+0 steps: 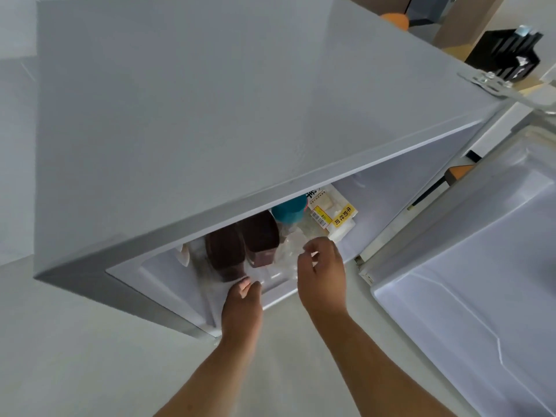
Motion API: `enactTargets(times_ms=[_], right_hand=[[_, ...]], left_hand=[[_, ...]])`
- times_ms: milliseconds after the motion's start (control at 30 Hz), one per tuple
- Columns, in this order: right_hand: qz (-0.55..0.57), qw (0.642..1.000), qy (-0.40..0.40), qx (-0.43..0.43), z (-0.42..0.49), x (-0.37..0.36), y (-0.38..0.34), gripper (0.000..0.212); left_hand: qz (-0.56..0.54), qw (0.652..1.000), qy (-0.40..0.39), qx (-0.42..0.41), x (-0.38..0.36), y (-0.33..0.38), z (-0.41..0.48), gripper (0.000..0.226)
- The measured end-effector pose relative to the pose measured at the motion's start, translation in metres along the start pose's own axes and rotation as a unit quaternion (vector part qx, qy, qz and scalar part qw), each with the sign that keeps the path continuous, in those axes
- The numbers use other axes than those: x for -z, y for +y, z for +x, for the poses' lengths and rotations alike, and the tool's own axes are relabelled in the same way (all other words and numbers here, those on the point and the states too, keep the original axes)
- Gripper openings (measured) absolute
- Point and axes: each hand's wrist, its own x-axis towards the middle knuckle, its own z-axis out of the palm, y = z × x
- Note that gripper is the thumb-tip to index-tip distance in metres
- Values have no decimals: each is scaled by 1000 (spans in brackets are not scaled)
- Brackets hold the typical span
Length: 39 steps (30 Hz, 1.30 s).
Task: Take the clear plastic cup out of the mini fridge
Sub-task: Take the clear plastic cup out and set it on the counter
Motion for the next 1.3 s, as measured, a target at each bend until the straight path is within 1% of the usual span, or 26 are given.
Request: enactTargets(times_ms=[33,67,100,167,200,233,300,367,433,533,600,733,833,900,967,1033,1133,1300], right_hand=[[45,994,3,-101,6,5,10,14],[61,984,-9,-165,12,9,17,17],[57,977,-39,-202,20,10,23,25],[58,963,-107,-241,35,6,28,49],[72,956,-127,-255,42,4,28,53],[89,950,-140,-266,46,2,27,52],[115,942,-160,-273,51,0,24,47],[123,940,-166,-271,53,-2,24,45],[125,940,-166,-272,54,-3,27,48],[145,931,-175,-286,56,-4,31,53],[155,927,-181,-291,54,-4,34,55],[173,924,-181,-290,39,-2,39,59],[181,924,-170,-290,14,7,39,74],[193,925,-157,-286,-6,17,39,68],[201,928,-145,-279,-28,30,38,61],[202,930,-135,-275,-53,43,36,59],[207,933,-127,-265,-96,64,32,63],[221,933,-129,-253,-180,86,26,75]], left_hand=[[2,1000,-15,1,-3,8,0,31],[-11,999,-39,12,-6,13,2,33],[-46,996,-69,45,-8,21,1,35],[-128,978,-112,118,-15,28,7,35],[-169,966,-129,150,-20,31,9,36],[-190,958,-135,167,-24,33,10,40],[-196,958,-136,162,-30,37,12,47],[-186,963,-129,147,-32,38,17,46],[-185,963,-135,144,-33,40,21,43],[-180,960,-153,148,-37,39,24,46],[-178,959,-167,147,-39,38,24,43],[-121,969,-187,111,-36,33,19,47],[-101,972,-191,88,-26,29,3,58],[-83,975,-193,68,-19,26,-14,64],[-70,976,-201,51,-12,25,-35,61],[-59,975,-211,39,-3,22,-59,63],[-50,974,-219,28,12,14,-100,69],[-49,973,-224,19,52,-14,-172,59]])
